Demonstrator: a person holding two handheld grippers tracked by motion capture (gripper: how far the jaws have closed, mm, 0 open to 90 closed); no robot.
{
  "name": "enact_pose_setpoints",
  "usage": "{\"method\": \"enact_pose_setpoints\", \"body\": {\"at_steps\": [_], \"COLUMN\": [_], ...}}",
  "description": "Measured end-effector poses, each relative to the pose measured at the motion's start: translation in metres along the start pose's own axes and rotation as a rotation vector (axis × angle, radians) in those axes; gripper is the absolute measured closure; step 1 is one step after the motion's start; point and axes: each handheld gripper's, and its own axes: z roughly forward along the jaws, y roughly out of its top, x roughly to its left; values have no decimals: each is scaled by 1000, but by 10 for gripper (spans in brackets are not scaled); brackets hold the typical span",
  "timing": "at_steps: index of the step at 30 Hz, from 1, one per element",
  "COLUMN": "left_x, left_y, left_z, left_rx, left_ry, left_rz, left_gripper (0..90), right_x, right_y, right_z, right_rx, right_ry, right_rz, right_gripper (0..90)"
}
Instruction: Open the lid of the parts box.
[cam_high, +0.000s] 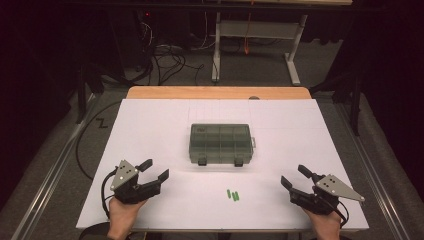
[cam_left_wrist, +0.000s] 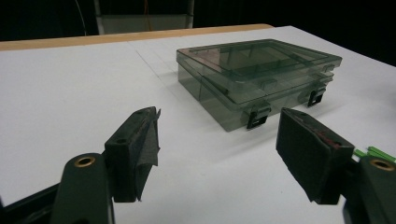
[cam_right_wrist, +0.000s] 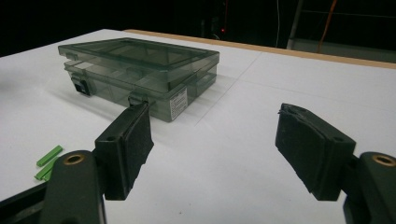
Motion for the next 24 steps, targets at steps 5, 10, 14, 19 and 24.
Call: {"method": "enact_pose_setpoints", "body": {"at_steps": [5,10,14,19,24], "left_x": [0,0,0,0,0], "left_y": [0,0,0,0,0], "left_z": [-1,-1,-1,-1,-1], "left_rx": [-3,-3,0,1,-1], "left_ry": [0,-1,1,0,-6], "left_rz": [1,0,3,5,5], "left_gripper": [302,301,300,304,316], "right_x": [0,0,-1,-1,-1], "right_y": [0,0,0,0,1], "right_z": [0,0,0,0,-1], "right_rx": [-1,-2,-2,-6,-10], "right_ry": [-3,-6,-6,-7,-9], "right_rz": [4,5,7,10,12], "right_gripper": [293,295,297,305,309]}}
